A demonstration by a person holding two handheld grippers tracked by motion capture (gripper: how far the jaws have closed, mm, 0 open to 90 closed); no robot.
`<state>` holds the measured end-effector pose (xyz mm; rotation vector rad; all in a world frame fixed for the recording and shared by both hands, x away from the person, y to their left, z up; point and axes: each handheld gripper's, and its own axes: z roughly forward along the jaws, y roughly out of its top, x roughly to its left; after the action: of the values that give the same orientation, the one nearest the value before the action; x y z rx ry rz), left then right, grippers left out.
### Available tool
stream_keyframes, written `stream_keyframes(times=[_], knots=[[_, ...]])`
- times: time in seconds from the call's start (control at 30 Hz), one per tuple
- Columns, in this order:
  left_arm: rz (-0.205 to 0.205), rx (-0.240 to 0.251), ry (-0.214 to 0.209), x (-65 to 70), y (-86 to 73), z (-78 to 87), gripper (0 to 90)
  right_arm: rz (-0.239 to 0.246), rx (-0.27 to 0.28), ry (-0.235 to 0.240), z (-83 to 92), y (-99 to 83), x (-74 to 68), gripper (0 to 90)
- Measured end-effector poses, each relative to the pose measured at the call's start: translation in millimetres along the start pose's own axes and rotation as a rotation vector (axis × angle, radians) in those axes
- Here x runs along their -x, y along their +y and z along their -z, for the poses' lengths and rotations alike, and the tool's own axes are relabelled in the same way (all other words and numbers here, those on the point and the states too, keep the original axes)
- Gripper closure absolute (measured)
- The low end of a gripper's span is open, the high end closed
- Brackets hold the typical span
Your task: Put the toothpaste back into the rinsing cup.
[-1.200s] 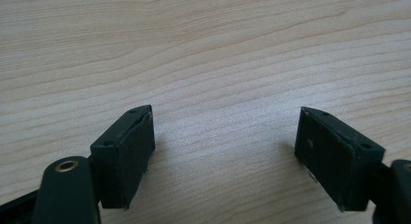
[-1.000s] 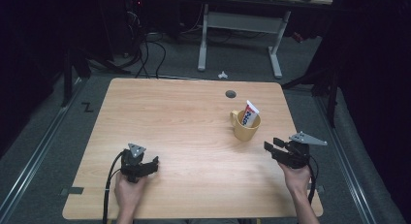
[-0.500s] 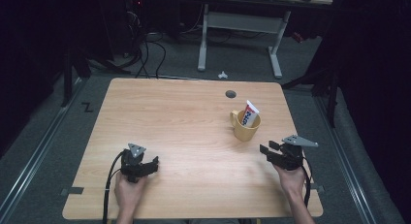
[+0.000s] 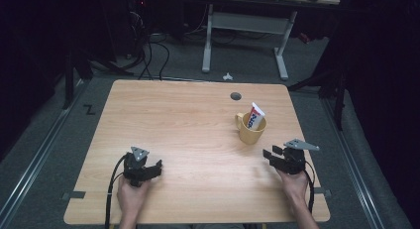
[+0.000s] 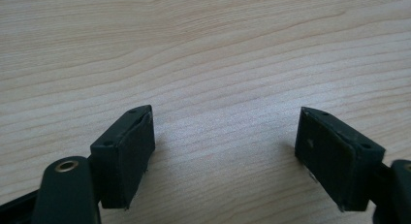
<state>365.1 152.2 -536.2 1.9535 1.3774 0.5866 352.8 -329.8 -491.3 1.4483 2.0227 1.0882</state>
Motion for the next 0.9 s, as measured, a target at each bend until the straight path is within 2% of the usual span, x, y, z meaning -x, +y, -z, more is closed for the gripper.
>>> stream_keyframes(times=[0.3,0.9], knots=[[0.000,0.000,0.000,0.0,0.0,0.0,22.4,0.004,-0.009,-0.017,-6.9,-3.3,1.0,51.2],[0.000,0.000,0.000,-0.1,0.0,0.0,22.4,0.038,-0.063,-0.054,-25.7,-7.8,-1.4,49.7]])
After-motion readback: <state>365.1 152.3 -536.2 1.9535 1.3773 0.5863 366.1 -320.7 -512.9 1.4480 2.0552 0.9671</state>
